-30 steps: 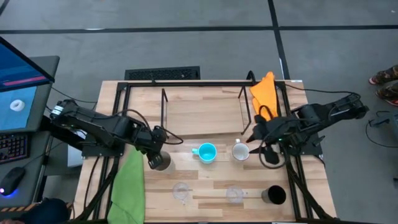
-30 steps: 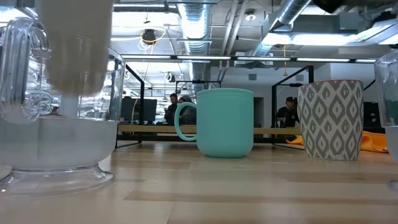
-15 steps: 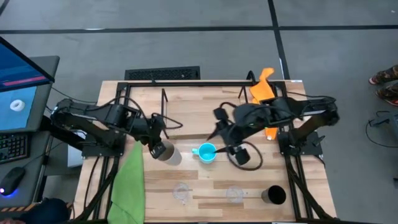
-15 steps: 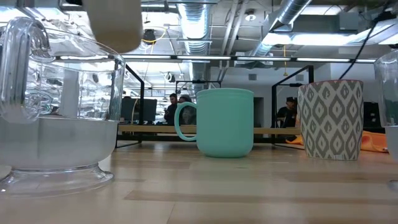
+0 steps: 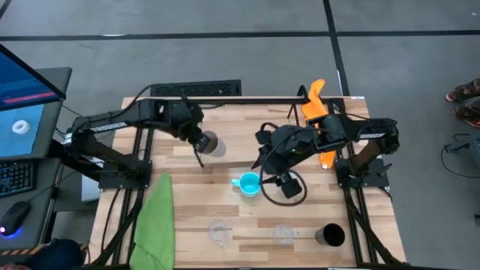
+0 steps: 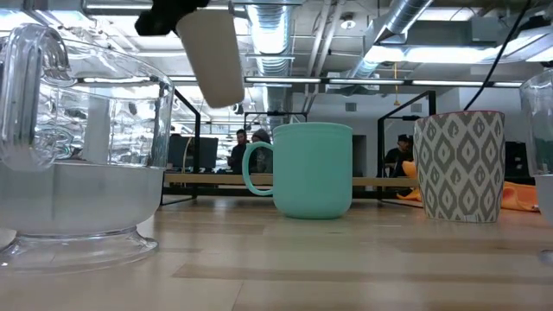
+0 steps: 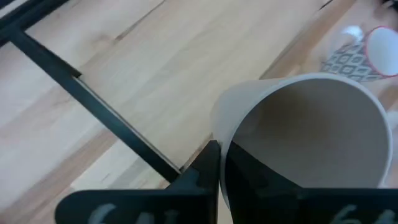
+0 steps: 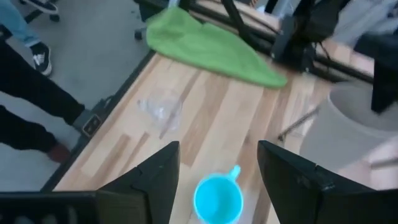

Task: Stack small to large cups/mugs on shelf
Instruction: Put the gray cup on the shelf

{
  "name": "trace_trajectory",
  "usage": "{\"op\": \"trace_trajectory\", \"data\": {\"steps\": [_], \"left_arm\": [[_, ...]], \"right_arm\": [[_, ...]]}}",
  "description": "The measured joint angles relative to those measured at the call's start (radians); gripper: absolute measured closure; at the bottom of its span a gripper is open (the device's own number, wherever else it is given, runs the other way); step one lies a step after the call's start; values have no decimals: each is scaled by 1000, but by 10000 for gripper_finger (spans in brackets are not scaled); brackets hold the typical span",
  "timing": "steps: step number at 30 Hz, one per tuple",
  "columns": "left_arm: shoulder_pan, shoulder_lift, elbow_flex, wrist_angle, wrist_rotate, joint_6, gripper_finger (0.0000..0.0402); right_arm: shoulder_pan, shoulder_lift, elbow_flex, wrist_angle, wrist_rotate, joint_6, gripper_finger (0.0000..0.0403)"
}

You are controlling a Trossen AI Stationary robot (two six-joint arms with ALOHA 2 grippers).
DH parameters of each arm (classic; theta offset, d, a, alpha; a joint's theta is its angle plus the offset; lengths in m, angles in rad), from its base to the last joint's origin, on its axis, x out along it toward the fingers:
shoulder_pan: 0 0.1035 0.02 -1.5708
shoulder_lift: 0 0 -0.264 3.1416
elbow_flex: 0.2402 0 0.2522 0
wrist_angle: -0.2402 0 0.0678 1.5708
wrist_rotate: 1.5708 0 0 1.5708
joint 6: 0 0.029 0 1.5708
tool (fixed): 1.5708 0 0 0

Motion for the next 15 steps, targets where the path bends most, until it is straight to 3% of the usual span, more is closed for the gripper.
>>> {"op": "trace_trajectory", "data": {"steps": [5,9,15], "left_arm": [[37,153,107,-45,31,91,401],[43,299,222,-210,5,178,401],[63,420,291,-213,3,250,401]], "right_arm": [[-6,-17,1,6,0,23,163],[-6,-18,1,-16,0,46,163],[8,-23,1,-50,0,59,163]]}}
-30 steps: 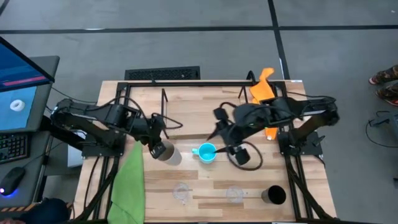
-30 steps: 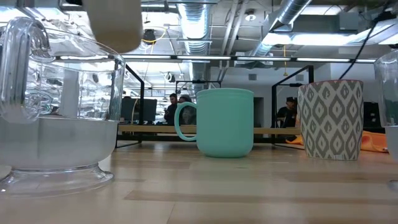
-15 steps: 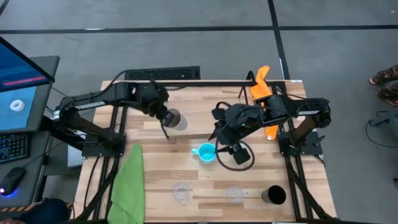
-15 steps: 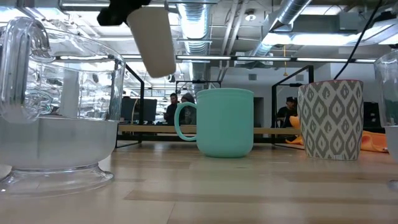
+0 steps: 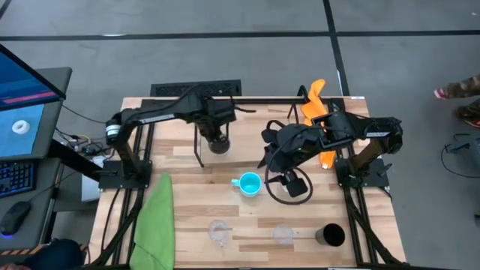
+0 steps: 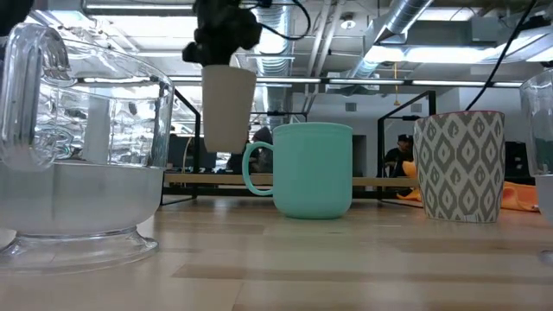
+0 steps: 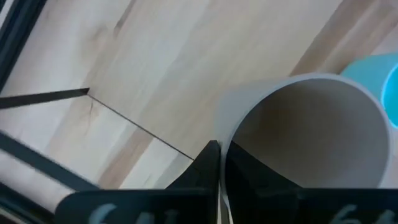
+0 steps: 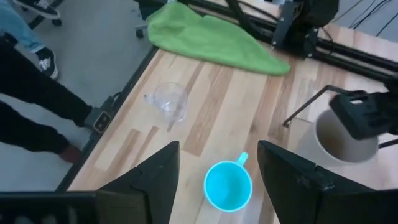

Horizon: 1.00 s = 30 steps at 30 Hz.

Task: Stack small to large cups/mugs on shelf
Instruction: Put the gray cup on the shelf

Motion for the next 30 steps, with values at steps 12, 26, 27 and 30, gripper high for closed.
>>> {"op": "trace_trajectory", "data": {"steps": [12,26,27,30], "left_arm": [[59,5,-3,5,-6,25,401],[46,4,-86,25,44,8,401],[43,4,-93,37,43,7,401],[37,4,-103,80,28,-2,401]], "right_arm": [[21,0,0,-22,0,9,163],[21,0,-1,-45,0,6,163],[21,0,-1,-45,0,6,163],[21,0,-1,-46,0,0,163]]}}
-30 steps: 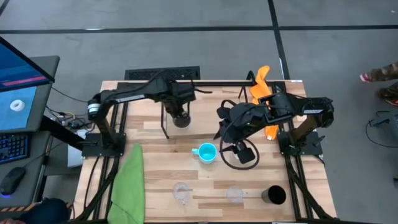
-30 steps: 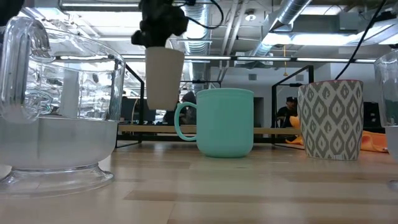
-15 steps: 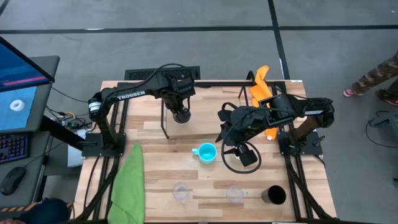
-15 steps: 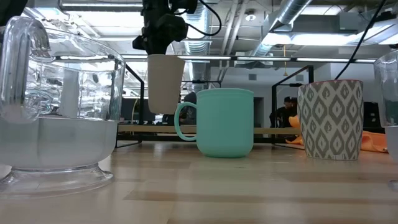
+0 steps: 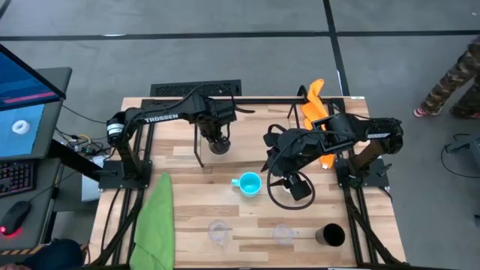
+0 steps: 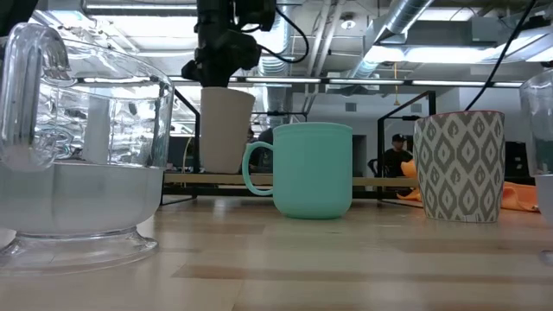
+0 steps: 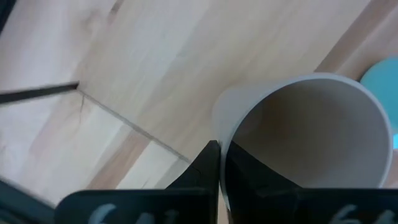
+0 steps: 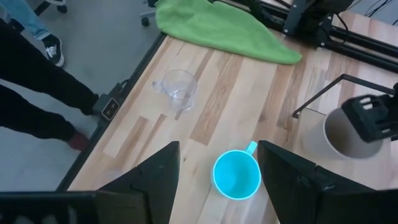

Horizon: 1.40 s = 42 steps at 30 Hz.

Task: Stack small to large cups/mugs on shelf
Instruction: Put the gray cup on the shelf

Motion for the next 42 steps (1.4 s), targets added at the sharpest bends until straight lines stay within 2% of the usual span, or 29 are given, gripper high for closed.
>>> {"op": "trace_trajectory", "data": {"steps": [42], "left_arm": [[3,0,0,-15,7,46,388]], "right_arm": [[0,0,0,-40,0,-2,163]]}}
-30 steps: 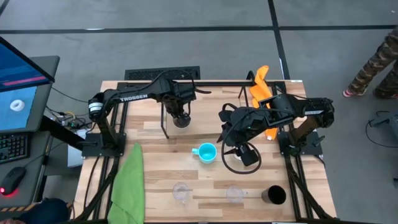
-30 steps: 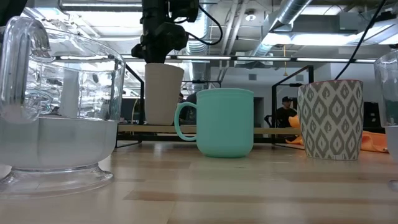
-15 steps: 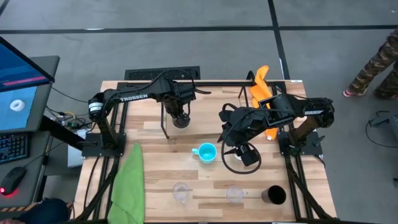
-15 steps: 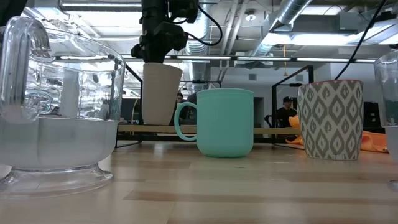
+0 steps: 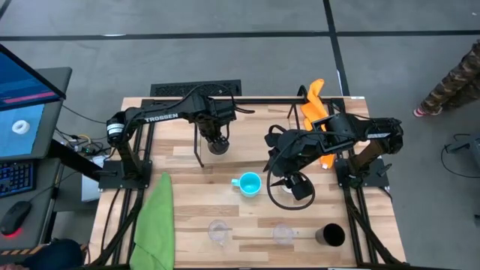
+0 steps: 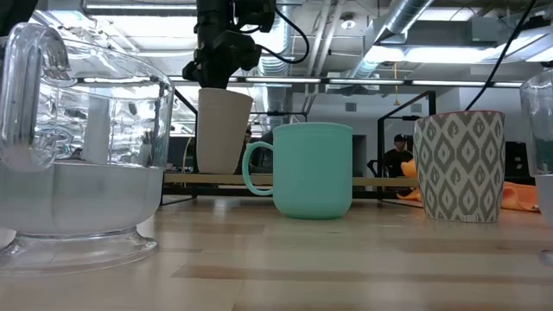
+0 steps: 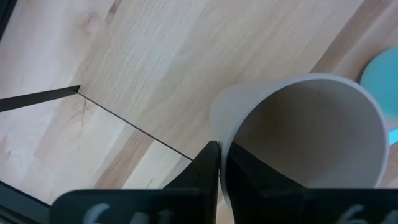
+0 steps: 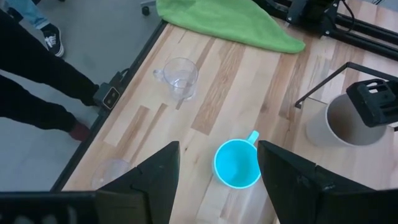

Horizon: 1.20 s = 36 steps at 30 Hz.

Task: Stack small to large cups/mugs on shelf
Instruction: Put the gray cup on the shelf, then put the black cup on the shelf

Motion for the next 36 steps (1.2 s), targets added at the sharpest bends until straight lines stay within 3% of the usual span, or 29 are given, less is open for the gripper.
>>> {"op": "trace_trajectory", "data": {"steps": [24,36], "left_arm": [[0,0,0,3,2,11,314],[0,0,0,3,-8,8,220]], "right_arm": [[0,0,0,-3,0,-1,163],[0,0,0,-3,0,-1,163]]}}
